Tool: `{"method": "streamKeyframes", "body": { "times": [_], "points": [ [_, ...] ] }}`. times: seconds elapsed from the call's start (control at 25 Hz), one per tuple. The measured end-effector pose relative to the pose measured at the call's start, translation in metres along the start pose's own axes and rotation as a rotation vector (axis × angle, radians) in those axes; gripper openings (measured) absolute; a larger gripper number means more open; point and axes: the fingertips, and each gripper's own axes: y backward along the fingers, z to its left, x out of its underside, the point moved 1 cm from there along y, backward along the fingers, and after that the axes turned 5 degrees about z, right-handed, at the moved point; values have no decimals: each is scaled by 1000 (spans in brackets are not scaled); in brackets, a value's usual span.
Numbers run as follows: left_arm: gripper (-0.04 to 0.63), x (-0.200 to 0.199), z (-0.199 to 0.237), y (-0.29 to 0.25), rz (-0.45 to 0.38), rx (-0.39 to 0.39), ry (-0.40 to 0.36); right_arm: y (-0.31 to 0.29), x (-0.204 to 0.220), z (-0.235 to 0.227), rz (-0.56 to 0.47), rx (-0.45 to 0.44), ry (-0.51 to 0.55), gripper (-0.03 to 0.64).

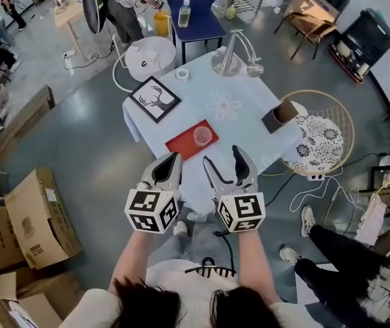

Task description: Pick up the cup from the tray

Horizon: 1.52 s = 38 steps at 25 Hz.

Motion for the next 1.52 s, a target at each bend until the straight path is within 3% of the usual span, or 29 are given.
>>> {"method": "streamKeyframes", "body": {
  "times": [0.48,0.76,0.96,1.32,1.4,1.52],
  "points": [
    [0,27,32,-61,80,-89,41,-91,81,-24,165,-58,10,365],
    [0,48,46,-85,122,-110,46,-128,128,-29,263,-47,54,387],
    [0,69,55,-97,156,-124,60,-149,151,-38,296,-47,28,393],
    [0,74,67,-118,169,-138,49,-183,164,-39,356,-58,49,397],
    [0,76,69,-118,171,-140,67,-185,164,-39,355,-55,43,359],
    [0,78,73,-120,179,-149,73,-185,164,-39,351,-62,33,354]
  ]
}}
